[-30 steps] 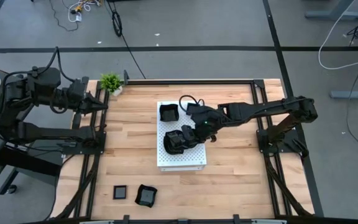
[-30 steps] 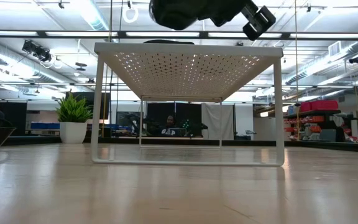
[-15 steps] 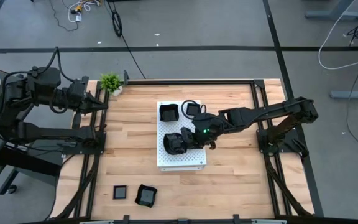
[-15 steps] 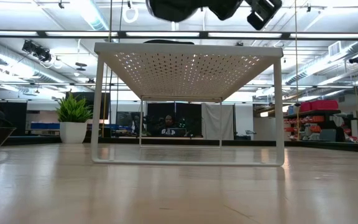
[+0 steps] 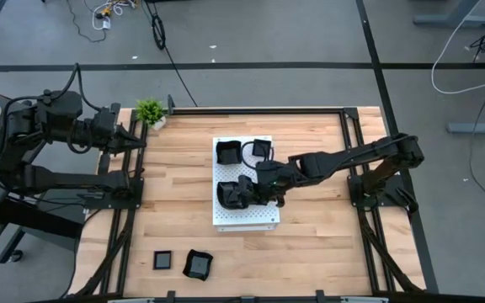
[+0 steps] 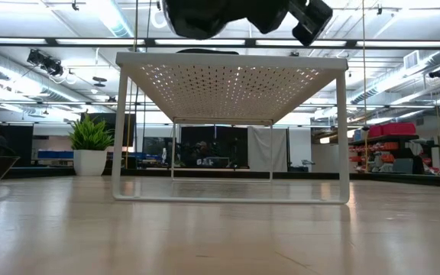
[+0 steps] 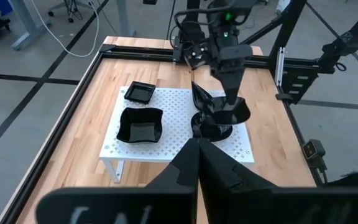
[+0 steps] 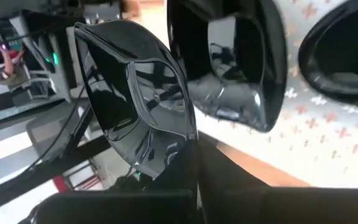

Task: Pick & Place Mini shaped plates
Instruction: Stack the black leaf shaped plate on top of the other black leaf shaped plate on the shelf

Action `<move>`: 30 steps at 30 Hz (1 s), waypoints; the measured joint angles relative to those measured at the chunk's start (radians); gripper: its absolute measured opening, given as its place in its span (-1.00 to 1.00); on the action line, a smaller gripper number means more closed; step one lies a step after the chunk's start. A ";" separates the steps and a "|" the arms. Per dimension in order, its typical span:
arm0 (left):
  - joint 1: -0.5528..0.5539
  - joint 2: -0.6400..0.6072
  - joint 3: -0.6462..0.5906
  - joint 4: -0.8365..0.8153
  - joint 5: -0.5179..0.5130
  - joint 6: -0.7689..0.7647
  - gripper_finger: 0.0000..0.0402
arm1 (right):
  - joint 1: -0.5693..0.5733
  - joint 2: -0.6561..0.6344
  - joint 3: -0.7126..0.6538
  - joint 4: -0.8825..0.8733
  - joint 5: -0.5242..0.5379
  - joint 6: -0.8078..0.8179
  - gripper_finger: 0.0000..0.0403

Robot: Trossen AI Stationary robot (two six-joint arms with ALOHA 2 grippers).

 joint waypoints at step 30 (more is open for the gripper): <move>0.000 0.000 0.000 0.003 0.000 0.000 -0.94 | -0.002 0.000 0.000 -0.046 0.035 0.023 -0.99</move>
